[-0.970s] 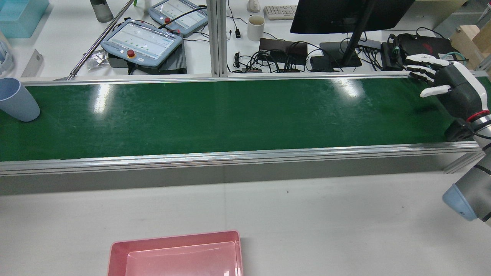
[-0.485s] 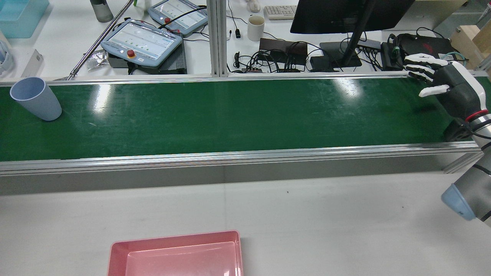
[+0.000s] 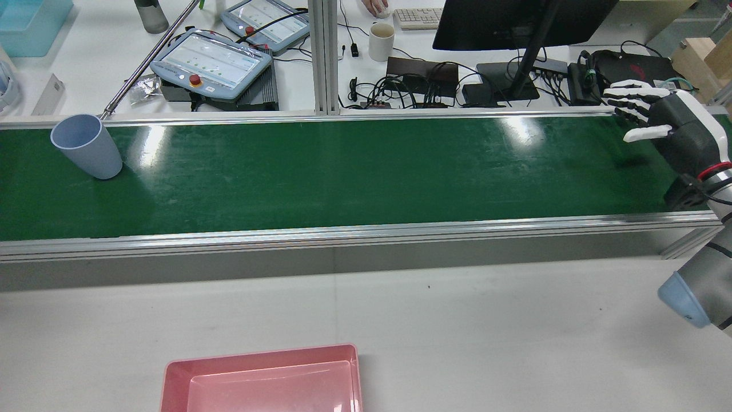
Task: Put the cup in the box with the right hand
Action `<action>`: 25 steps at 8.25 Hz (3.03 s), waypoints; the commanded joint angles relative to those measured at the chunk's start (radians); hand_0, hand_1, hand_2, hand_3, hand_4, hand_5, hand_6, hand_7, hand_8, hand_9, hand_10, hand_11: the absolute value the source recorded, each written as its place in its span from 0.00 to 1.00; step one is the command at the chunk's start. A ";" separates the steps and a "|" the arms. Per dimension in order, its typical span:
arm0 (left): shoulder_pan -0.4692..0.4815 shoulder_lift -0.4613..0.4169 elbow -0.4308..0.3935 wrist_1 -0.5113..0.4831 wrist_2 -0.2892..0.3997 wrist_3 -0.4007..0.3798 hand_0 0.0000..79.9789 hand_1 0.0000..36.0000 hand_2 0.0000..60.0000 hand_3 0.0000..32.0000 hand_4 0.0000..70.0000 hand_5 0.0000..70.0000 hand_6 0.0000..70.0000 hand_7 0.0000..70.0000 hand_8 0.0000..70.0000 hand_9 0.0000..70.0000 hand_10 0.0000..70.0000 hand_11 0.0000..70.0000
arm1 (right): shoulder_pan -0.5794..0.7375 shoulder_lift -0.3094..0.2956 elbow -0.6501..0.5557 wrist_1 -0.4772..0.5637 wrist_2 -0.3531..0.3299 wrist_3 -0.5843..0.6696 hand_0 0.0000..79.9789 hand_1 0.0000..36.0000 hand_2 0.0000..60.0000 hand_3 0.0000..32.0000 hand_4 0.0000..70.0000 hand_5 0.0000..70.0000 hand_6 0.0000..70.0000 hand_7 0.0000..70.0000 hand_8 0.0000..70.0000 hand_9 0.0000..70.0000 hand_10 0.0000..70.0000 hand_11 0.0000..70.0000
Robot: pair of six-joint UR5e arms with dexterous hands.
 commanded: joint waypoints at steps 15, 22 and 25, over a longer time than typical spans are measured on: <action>0.000 0.000 0.000 0.000 0.000 0.000 0.00 0.00 0.00 0.00 0.00 0.00 0.00 0.00 0.00 0.00 0.00 0.00 | -0.017 0.041 0.016 -0.049 0.028 -0.018 0.62 0.06 0.00 0.71 0.50 0.07 0.08 0.54 0.21 0.28 0.13 0.20; 0.000 0.000 0.000 0.000 0.000 0.000 0.00 0.00 0.00 0.00 0.00 0.00 0.00 0.00 0.00 0.00 0.00 0.00 | -0.023 0.046 0.033 -0.049 0.028 -0.019 0.63 0.07 0.00 0.76 0.49 0.07 0.08 0.54 0.21 0.28 0.13 0.20; 0.000 0.000 0.000 0.000 0.000 -0.001 0.00 0.00 0.00 0.00 0.00 0.00 0.00 0.00 0.00 0.00 0.00 0.00 | -0.025 0.043 0.040 -0.049 0.028 -0.019 0.63 0.08 0.00 0.71 0.46 0.08 0.09 0.58 0.23 0.30 0.16 0.23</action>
